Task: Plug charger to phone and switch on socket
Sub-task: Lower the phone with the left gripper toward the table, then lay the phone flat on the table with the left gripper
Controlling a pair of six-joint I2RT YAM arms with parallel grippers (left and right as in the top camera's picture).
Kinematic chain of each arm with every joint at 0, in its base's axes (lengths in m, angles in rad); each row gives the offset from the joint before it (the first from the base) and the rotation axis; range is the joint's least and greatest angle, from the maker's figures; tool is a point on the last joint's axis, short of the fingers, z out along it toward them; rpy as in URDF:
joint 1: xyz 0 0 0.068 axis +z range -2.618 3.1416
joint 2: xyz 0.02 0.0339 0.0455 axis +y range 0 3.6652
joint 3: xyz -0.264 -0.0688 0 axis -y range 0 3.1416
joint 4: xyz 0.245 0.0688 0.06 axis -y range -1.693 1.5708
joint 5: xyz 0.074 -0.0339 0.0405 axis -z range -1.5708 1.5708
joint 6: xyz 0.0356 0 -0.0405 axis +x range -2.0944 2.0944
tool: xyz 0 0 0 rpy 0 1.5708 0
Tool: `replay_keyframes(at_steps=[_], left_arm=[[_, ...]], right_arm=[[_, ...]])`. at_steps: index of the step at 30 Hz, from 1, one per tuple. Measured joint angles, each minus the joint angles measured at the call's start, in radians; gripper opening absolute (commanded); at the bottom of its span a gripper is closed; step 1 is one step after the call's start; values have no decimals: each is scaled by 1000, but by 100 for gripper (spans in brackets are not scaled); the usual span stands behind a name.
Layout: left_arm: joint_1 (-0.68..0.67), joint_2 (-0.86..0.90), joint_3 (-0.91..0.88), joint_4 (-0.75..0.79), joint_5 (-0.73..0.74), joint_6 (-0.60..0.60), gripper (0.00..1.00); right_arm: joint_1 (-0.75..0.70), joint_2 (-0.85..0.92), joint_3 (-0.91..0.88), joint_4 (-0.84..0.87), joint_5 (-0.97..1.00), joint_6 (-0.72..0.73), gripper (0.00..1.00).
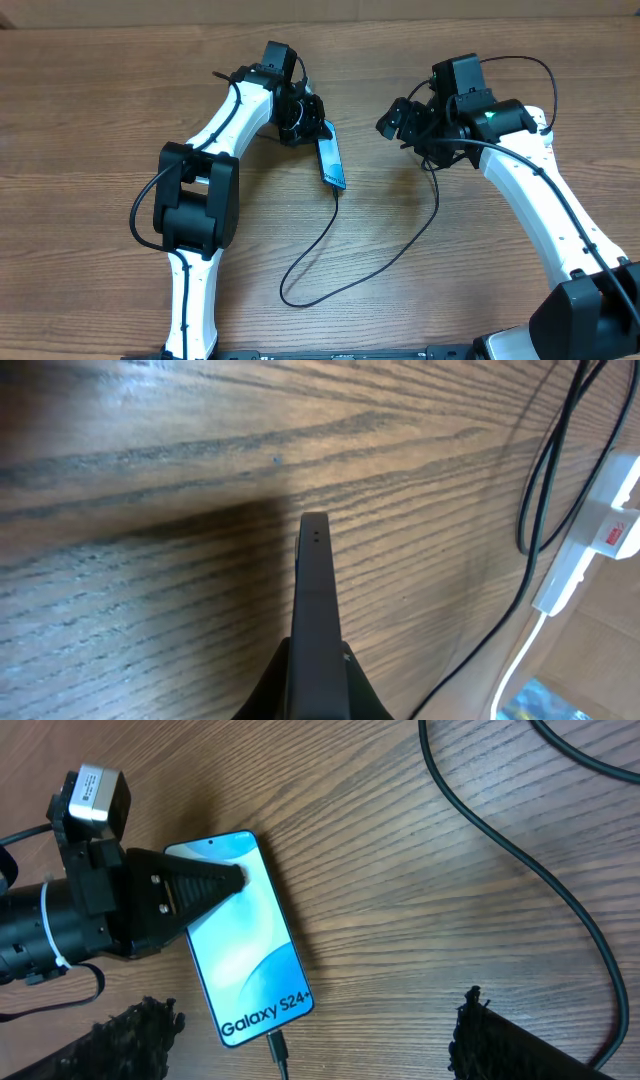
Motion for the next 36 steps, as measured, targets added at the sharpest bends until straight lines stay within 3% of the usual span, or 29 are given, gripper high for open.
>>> replay_keyframes(at_steps=[36], left_arm=[[-33,1,0,19,-174,-12,4]], right_arm=[[0,0,0,0,0,0,91]])
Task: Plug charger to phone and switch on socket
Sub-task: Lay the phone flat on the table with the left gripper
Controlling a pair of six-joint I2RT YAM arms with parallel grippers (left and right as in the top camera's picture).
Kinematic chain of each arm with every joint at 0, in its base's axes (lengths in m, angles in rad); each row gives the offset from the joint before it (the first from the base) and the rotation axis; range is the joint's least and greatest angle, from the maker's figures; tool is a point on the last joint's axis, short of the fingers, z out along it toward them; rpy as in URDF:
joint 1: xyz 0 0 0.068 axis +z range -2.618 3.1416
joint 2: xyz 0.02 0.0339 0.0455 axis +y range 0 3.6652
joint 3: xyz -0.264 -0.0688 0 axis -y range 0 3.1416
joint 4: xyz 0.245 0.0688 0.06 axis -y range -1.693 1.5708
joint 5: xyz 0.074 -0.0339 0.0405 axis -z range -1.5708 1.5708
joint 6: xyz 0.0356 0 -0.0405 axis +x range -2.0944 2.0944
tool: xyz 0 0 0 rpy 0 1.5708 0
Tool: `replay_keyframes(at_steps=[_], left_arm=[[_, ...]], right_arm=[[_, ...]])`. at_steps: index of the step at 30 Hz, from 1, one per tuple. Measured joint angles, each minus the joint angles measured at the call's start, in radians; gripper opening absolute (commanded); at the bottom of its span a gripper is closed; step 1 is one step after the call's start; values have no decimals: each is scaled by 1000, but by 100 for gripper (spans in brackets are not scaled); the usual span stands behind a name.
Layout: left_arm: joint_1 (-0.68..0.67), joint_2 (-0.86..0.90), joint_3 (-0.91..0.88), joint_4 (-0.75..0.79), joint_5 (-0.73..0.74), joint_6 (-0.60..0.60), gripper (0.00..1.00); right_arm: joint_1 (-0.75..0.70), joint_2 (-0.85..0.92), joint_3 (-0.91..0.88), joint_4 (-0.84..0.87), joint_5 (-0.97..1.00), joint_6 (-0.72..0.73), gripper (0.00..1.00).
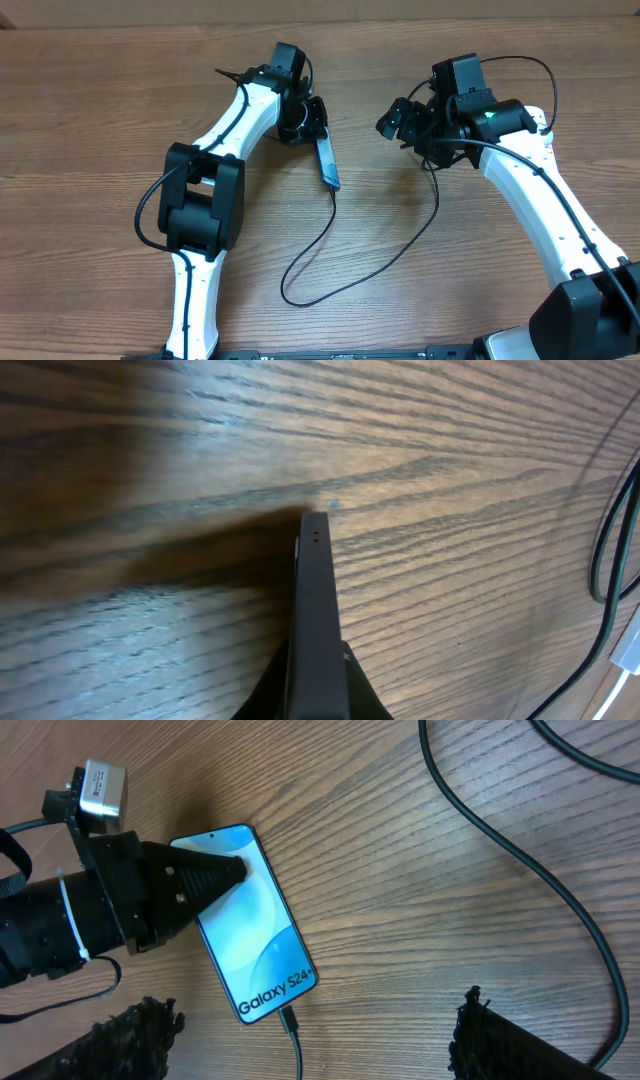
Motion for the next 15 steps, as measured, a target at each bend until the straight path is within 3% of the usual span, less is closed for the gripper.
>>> replay_keyframes(at_steps=[6,13,15], left_arm=[[-6,0,-8,7,3,-13,7],[-6,0,-20,8,8,-18,34],[-6,0,-25,3,5,-19,37]], right_arm=[[0,0,0,0,0,0,91],[0,0,0,0,0,0,91],[0,0,0,0,0,0,91]])
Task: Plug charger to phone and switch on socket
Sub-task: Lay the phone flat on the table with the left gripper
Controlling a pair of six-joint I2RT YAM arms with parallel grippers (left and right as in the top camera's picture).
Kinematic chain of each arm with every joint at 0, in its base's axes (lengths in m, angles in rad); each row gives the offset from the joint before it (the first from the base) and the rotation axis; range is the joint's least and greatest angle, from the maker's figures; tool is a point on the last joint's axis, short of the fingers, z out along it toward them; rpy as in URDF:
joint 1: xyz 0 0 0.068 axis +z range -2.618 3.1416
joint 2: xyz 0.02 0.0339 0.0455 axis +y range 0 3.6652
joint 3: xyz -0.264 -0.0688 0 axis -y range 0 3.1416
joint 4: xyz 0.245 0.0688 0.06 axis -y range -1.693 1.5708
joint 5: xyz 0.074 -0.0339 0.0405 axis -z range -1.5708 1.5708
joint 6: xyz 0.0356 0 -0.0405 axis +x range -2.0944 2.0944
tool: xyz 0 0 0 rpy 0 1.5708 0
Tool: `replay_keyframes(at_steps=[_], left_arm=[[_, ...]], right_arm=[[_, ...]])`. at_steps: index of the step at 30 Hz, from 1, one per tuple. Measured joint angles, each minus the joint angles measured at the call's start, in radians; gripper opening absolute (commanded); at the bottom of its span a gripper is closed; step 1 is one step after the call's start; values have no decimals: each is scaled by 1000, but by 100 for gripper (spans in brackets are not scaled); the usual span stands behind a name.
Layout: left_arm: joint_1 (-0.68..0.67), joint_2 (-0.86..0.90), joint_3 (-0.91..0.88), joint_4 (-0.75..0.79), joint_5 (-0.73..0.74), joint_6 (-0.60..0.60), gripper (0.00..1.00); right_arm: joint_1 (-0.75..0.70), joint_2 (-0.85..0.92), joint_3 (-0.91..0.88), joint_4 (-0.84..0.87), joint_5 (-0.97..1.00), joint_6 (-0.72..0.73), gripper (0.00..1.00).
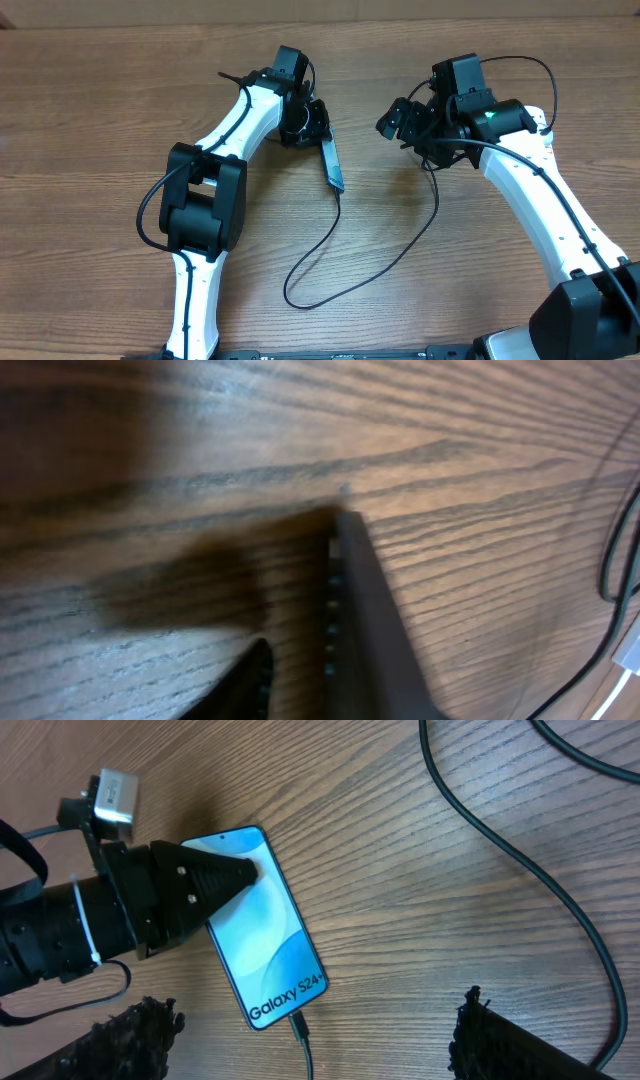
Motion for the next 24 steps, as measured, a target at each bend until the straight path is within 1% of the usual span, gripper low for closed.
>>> replay_keyframes(at_steps=[10,18,24], left_arm=[[0,0,-2,-21,0,-2,38],[0,0,-8,-40,-3,-2,34],[0,0,-8,-41,2,-2,34]], right_arm=[[0,0,0,0,0,0,91],[0,0,0,0,0,0,91],[0,0,0,0,0,0,91]])
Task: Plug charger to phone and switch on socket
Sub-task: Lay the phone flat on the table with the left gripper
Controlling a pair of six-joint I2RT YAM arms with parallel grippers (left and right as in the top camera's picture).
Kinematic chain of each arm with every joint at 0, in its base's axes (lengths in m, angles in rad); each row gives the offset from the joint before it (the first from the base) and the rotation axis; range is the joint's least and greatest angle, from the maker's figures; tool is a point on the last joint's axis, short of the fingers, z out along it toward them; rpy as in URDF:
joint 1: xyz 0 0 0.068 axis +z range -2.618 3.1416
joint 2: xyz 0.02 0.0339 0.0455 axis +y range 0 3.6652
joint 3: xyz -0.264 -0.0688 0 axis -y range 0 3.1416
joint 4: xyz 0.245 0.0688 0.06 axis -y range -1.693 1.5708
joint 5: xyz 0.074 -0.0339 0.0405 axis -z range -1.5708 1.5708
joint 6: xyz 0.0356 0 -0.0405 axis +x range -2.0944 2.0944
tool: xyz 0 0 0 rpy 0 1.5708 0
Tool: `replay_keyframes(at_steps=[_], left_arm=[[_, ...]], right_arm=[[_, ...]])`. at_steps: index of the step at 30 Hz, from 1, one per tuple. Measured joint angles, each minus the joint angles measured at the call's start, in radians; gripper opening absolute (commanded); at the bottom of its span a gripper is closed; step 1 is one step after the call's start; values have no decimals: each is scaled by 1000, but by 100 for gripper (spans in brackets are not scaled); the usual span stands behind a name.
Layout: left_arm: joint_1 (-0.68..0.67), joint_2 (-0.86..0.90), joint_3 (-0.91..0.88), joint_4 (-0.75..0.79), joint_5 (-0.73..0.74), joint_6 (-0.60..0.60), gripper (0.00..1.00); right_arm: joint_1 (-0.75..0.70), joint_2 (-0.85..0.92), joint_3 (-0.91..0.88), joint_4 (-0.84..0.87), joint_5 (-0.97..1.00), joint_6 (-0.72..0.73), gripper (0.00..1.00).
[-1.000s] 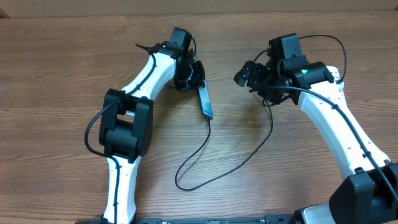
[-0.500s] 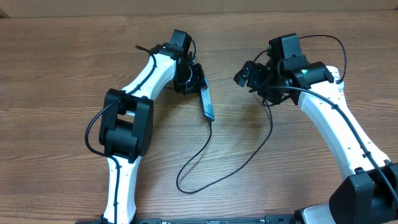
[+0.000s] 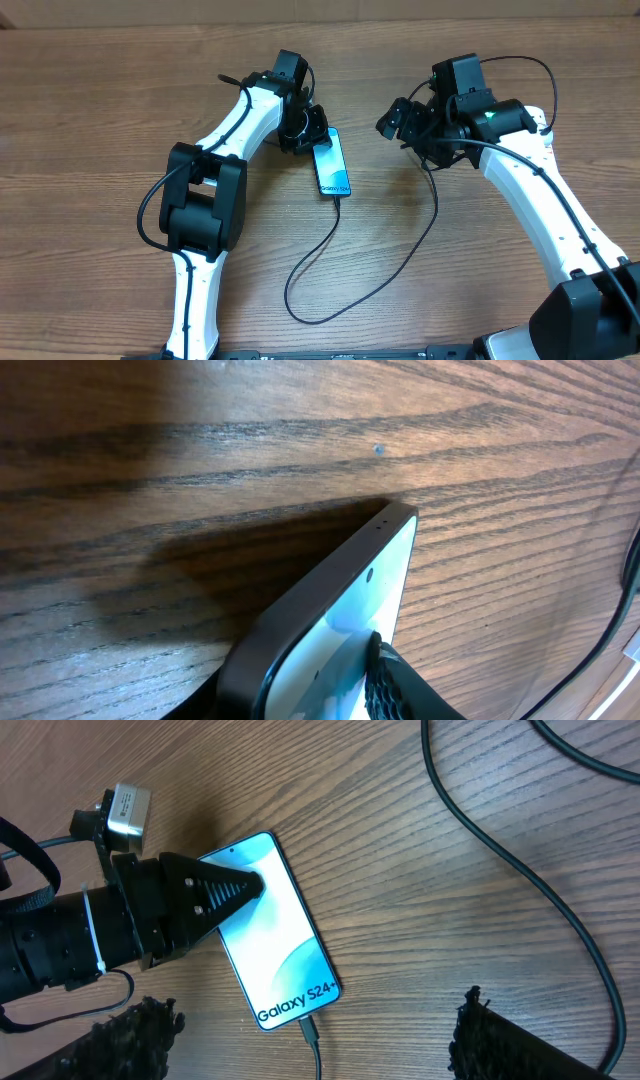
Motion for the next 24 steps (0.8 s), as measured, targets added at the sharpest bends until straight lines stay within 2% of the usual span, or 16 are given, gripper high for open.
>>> replay_keyframes(at_steps=[4,12,18,24], left_arm=[[0,0,0,-2,0,0,38],[0,0,0,-16,-4,-3,53],[0,0,0,-18,2,-4,59],[0,-4,2,-23,24,-10,91]], right_arm=[[0,0,0,0,0,0,91],[0,0,0,0,0,0,91],[0,0,0,0,0,0,91],[0,0,0,0,0,0,91]])
